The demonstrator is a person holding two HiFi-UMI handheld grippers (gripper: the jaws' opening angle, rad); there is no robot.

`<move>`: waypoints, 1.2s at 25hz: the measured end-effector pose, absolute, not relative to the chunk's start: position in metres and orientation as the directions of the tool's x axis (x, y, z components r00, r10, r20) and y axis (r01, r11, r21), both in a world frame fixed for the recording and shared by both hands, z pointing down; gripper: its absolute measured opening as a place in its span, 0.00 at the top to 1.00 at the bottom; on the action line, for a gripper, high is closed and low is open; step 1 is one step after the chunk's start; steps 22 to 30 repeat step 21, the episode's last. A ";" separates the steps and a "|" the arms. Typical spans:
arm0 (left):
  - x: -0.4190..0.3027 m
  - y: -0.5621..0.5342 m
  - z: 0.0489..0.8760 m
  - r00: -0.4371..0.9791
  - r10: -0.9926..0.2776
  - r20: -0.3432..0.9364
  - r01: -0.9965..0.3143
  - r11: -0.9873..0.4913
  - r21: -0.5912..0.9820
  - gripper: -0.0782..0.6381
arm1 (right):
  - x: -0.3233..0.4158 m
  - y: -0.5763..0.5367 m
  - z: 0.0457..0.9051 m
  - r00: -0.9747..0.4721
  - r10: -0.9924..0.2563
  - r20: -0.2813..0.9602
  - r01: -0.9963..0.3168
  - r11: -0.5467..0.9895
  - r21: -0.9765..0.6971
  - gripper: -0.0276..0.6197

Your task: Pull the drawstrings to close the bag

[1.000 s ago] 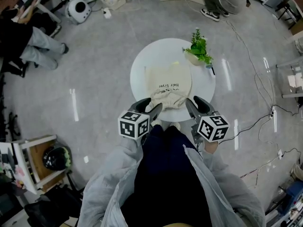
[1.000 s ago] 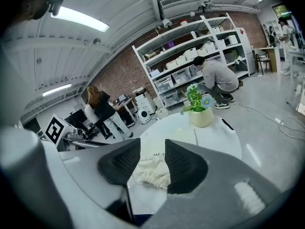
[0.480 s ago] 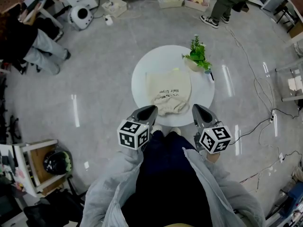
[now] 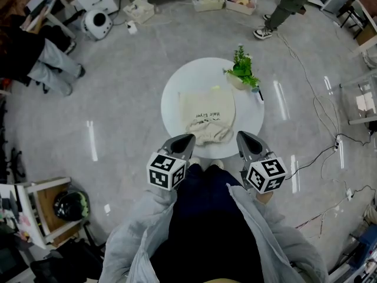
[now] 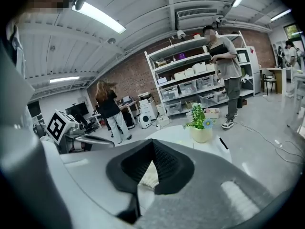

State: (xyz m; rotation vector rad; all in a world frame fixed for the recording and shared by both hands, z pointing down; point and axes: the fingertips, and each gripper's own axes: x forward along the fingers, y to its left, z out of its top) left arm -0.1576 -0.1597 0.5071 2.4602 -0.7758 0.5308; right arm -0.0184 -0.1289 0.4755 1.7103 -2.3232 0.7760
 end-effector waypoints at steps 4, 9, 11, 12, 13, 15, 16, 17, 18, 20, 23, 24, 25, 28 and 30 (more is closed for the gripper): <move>-0.155 -0.158 0.507 0.766 -0.414 0.491 -0.609 -0.712 0.349 0.87 | -0.020 -0.124 0.478 -0.333 -0.841 0.426 -0.930 0.218 -0.296 0.95; -0.154 -0.154 0.508 0.769 -0.409 0.492 -0.606 -0.711 0.356 0.87 | -0.019 -0.121 0.480 -0.327 -0.839 0.436 -0.934 0.216 -0.284 0.95; -0.155 -0.154 0.509 0.768 -0.412 0.491 -0.609 -0.706 0.360 0.87 | -0.017 -0.120 0.481 -0.323 -0.838 0.440 -0.936 0.214 -0.281 0.95; -0.155 -0.154 0.509 0.767 -0.414 0.490 -0.611 -0.704 0.362 0.87 | -0.017 -0.120 0.482 -0.322 -0.838 0.441 -0.936 0.212 -0.280 0.95; -0.156 -0.154 0.509 0.767 -0.415 0.489 -0.612 -0.702 0.363 0.87 | -0.016 -0.120 0.482 -0.320 -0.838 0.442 -0.937 0.210 -0.279 0.95; -0.157 -0.154 0.510 0.766 -0.417 0.490 -0.614 -0.700 0.364 0.87 | -0.015 -0.119 0.483 -0.317 -0.839 0.443 -0.937 0.206 -0.281 0.95; -0.158 -0.153 0.510 0.765 -0.417 0.491 -0.615 -0.700 0.363 0.87 | -0.016 -0.118 0.483 -0.317 -0.839 0.442 -0.937 0.205 -0.282 0.95; -0.159 -0.153 0.510 0.764 -0.417 0.492 -0.616 -0.699 0.363 0.87 | -0.017 -0.118 0.483 -0.318 -0.839 0.442 -0.937 0.206 -0.283 0.95; -0.160 -0.153 0.510 0.764 -0.418 0.492 -0.616 -0.699 0.363 0.87 | -0.018 -0.117 0.482 -0.319 -0.839 0.440 -0.936 0.207 -0.284 0.95; -0.162 -0.152 0.510 0.763 -0.419 0.493 -0.617 -0.698 0.363 0.87 | -0.019 -0.116 0.481 -0.323 -0.839 0.438 -0.935 0.211 -0.285 0.95; -0.163 -0.152 0.510 0.763 -0.419 0.493 -0.618 -0.698 0.363 0.87 | -0.020 -0.116 0.481 -0.325 -0.839 0.436 -0.934 0.213 -0.286 0.95; -0.163 -0.152 0.510 0.763 -0.419 0.493 -0.618 -0.698 0.363 0.87 | -0.020 -0.116 0.481 -0.325 -0.839 0.436 -0.934 0.213 -0.286 0.95; -0.163 -0.152 0.510 0.763 -0.419 0.493 -0.618 -0.698 0.363 0.87 | -0.020 -0.116 0.481 -0.325 -0.839 0.436 -0.934 0.213 -0.286 0.95; -0.163 -0.152 0.510 0.763 -0.419 0.493 -0.618 -0.698 0.363 0.87 | -0.020 -0.116 0.481 -0.325 -0.839 0.436 -0.934 0.213 -0.286 0.95; -0.163 -0.152 0.510 0.763 -0.419 0.493 -0.618 -0.698 0.363 0.87 | -0.020 -0.116 0.481 -0.325 -0.839 0.436 -0.934 0.213 -0.286 0.95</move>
